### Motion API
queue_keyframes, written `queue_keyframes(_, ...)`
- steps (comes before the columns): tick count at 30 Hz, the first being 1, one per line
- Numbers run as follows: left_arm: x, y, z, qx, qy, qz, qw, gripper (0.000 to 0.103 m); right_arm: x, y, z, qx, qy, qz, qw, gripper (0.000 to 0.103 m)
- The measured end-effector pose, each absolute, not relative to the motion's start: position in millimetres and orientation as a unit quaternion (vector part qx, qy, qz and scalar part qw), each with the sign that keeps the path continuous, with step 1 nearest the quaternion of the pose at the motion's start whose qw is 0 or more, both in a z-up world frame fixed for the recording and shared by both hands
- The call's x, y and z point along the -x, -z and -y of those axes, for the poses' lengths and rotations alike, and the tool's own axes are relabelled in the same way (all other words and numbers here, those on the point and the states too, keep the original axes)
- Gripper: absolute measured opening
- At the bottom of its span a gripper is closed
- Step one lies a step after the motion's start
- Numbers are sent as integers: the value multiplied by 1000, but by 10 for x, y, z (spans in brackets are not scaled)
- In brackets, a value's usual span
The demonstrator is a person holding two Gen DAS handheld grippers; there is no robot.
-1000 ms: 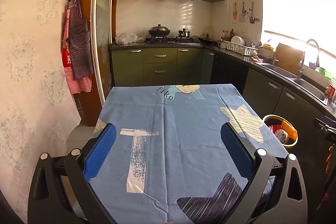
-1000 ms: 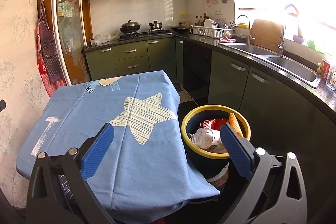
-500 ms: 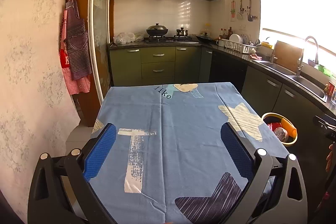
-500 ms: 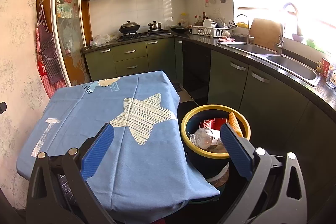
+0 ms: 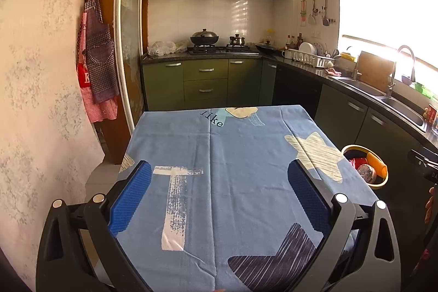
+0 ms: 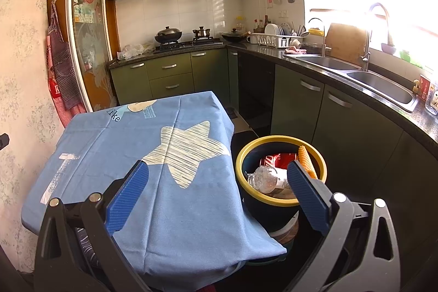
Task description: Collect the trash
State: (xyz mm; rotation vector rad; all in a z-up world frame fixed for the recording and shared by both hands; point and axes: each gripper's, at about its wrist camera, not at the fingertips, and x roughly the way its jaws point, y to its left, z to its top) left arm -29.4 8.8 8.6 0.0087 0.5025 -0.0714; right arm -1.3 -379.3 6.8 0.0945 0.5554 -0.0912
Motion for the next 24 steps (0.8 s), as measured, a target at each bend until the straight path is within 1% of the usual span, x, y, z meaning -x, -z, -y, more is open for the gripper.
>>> queue_keyframes(24,276,-34,-92,-4,35,-252,967,98,20,-21,3814,-50,46,-275,959,96)
